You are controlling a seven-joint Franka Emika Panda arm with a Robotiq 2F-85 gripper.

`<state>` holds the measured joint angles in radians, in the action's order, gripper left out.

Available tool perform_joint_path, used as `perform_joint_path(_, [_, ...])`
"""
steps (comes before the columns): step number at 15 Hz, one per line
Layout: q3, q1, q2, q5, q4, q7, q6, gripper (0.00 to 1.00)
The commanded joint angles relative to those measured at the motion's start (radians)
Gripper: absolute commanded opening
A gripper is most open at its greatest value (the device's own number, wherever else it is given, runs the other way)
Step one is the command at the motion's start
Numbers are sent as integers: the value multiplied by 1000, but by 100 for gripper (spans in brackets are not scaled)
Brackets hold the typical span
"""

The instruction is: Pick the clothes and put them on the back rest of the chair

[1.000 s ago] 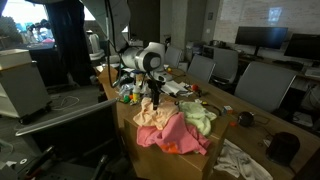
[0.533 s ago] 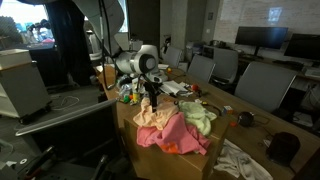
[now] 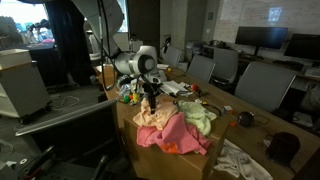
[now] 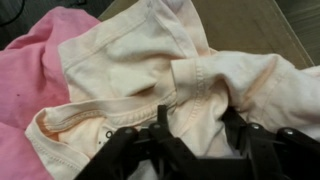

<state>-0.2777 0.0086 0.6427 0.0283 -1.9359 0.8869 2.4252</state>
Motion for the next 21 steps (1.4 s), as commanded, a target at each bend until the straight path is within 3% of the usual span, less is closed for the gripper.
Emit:
perform_joint_path(1, [-1, 2, -40, -9, -33, 13, 6, 27])
perform_joint_path(5, [2, -1, -68, -3, -45, 13, 2, 0])
perform_joint_path(9, [3, 7, -136, -8, -84, 14, 2, 3])
perform_joint_path(14, [35, 9, -327, -10, -160, -12, -29, 2])
perform_joint_path(21, [143, 13, -595, -28, -187, -74, -201, 2])
